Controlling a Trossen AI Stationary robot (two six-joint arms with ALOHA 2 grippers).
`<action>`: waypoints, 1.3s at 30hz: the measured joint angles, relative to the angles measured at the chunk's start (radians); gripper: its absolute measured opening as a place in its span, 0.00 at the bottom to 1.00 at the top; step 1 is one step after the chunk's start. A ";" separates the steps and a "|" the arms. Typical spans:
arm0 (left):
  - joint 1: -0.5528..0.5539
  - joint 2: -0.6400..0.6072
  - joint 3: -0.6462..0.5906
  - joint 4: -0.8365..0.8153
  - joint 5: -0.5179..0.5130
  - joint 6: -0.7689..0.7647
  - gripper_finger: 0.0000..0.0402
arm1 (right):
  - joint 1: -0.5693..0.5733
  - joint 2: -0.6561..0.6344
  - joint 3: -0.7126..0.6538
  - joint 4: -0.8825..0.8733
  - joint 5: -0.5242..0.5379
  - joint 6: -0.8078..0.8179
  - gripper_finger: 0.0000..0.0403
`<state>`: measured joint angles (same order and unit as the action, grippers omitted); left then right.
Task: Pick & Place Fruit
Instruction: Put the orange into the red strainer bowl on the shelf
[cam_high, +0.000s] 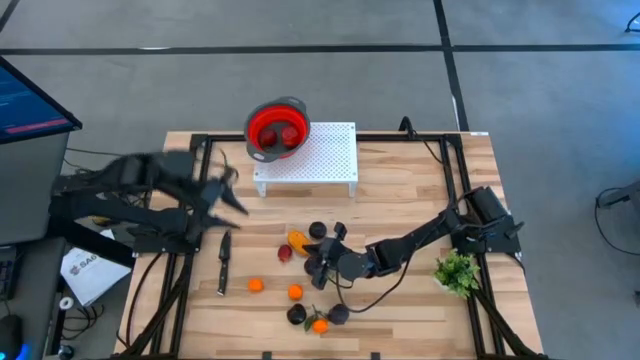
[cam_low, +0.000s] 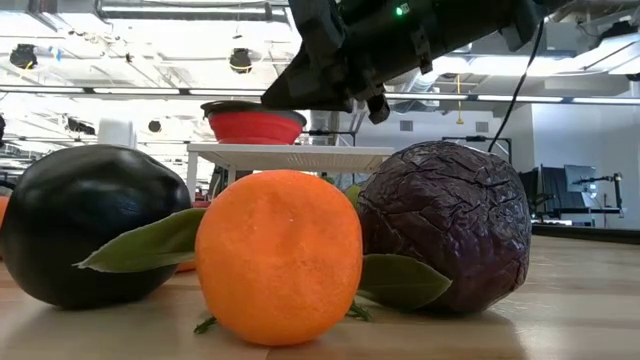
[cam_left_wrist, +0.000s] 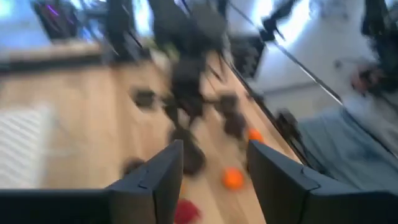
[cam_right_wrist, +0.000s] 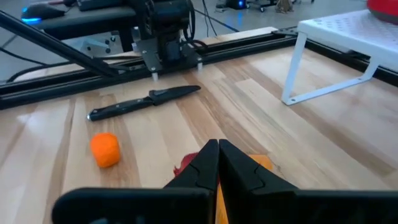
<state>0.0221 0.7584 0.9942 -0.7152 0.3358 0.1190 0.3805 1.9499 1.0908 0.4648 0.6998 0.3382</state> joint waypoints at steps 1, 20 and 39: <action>-0.047 -0.015 -0.047 0.013 -0.025 -0.030 0.42 | 0.000 0.000 0.000 0.002 0.000 0.000 0.01; -0.444 0.100 -0.622 0.486 -0.183 -0.600 0.58 | 0.005 -0.001 0.000 0.046 0.000 -0.028 0.01; -0.606 0.465 -0.681 0.767 -0.406 -0.625 0.68 | 0.005 -0.001 0.000 0.045 -0.001 -0.031 0.01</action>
<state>-0.5841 1.2238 0.3130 0.0520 -0.0706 -0.5060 0.3855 1.9491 1.0908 0.5102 0.6991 0.3071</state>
